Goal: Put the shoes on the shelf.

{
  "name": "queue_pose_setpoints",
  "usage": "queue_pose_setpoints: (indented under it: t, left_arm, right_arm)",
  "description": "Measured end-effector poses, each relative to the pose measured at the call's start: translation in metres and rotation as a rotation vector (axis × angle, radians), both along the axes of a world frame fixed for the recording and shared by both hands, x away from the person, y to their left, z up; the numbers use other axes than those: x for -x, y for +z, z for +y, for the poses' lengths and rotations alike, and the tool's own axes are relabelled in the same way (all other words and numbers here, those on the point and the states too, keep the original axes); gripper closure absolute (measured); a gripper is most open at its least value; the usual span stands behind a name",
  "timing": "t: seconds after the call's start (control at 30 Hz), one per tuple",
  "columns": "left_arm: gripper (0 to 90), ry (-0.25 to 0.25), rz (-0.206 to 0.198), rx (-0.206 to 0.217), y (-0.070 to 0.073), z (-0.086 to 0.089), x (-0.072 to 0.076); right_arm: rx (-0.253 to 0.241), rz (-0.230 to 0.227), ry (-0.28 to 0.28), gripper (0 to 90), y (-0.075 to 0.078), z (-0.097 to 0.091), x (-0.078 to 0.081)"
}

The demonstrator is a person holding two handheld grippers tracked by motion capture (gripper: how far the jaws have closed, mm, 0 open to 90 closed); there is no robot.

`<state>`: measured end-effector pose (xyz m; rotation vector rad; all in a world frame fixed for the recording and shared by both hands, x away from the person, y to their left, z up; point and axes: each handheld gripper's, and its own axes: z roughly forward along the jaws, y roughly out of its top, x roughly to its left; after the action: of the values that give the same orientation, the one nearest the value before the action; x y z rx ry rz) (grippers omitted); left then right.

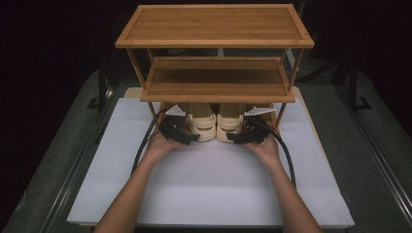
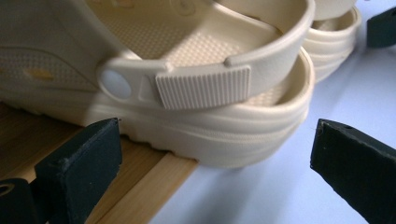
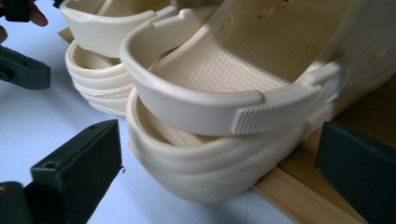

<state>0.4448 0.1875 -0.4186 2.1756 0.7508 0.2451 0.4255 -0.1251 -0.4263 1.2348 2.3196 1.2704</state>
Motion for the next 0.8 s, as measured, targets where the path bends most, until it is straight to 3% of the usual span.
queue_pose_setpoints:
  t: [0.07, 0.4, 0.8]
  left_arm:
    - [1.6, -0.008, -0.007, -0.017, 0.003, 0.002, 0.003]
    - [1.6, 0.024, -0.003, -0.026, 0.011, 0.019, 0.019]
    - [1.6, 0.07, -0.005, -0.055, 0.015, 0.058, 0.053]
  right_arm:
    - [0.011, -0.006, -0.001, 0.5, 0.004, -0.002, 0.003]
    - [0.016, -0.034, -0.009, 0.4, 0.014, -0.018, 0.02]
    - [0.044, -0.041, -0.03, 0.5, 0.019, -0.043, 0.051]
